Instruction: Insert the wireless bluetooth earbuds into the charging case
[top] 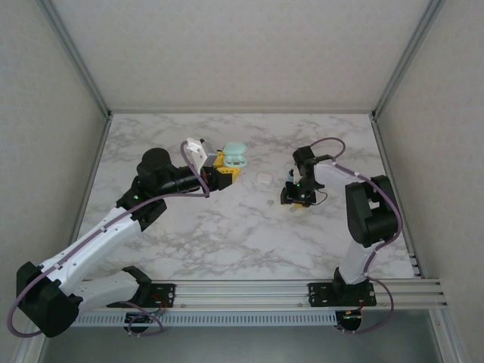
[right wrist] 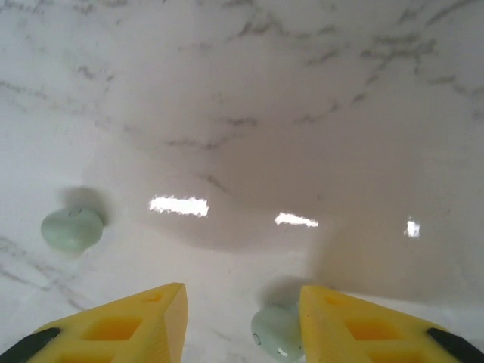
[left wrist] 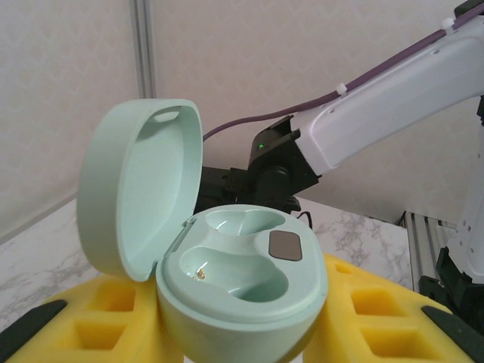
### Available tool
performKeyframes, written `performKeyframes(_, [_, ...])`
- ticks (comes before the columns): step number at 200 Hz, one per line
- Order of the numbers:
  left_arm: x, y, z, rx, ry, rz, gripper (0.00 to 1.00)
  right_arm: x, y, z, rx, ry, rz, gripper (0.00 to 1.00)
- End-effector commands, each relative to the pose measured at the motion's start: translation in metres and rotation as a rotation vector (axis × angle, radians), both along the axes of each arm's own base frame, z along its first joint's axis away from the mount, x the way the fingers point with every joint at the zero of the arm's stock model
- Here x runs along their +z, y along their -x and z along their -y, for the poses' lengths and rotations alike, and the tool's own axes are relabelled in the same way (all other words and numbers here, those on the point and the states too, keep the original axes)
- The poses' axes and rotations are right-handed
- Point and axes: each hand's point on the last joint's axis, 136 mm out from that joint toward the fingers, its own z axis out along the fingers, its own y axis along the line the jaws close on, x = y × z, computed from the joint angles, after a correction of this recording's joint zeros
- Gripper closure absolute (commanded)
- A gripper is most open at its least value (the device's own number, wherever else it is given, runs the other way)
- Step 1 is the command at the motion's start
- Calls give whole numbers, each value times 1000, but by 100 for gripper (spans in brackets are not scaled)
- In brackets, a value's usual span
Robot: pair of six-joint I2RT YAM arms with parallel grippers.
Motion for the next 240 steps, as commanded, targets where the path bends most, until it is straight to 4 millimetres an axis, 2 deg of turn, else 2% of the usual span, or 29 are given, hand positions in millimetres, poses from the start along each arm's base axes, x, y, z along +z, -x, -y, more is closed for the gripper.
performKeyframes(1, [7,6,-2,-5,11,29,73,10,17,2,0,-19,-31,56])
performKeyframes(25, [7,6,-2,-3,11,26,73,9,27,5,6,-12,-57,55])
performKeyframes(49, [6,6,-2,-4,13,22,73,11,29,6,9,-12,-48,55])
performKeyframes(89, [8,5,-1,-3,15,23,73,26,8,14,13,45,51,55])
performKeyframes(139, [9,7,-1,-8,11,25,73,8,-4,7,67,38,21,50])
performKeyframes(163, [8,7,-2,-4,7,24,73,1,2,2,89,17,-18,50])
performKeyframes(189, [7,7,-1,-4,4,24,73,-7,9,10,97,52,-49,49])
performKeyframes(240, [7,5,1,-12,3,21,73,-9,21,13,95,58,-83,49])
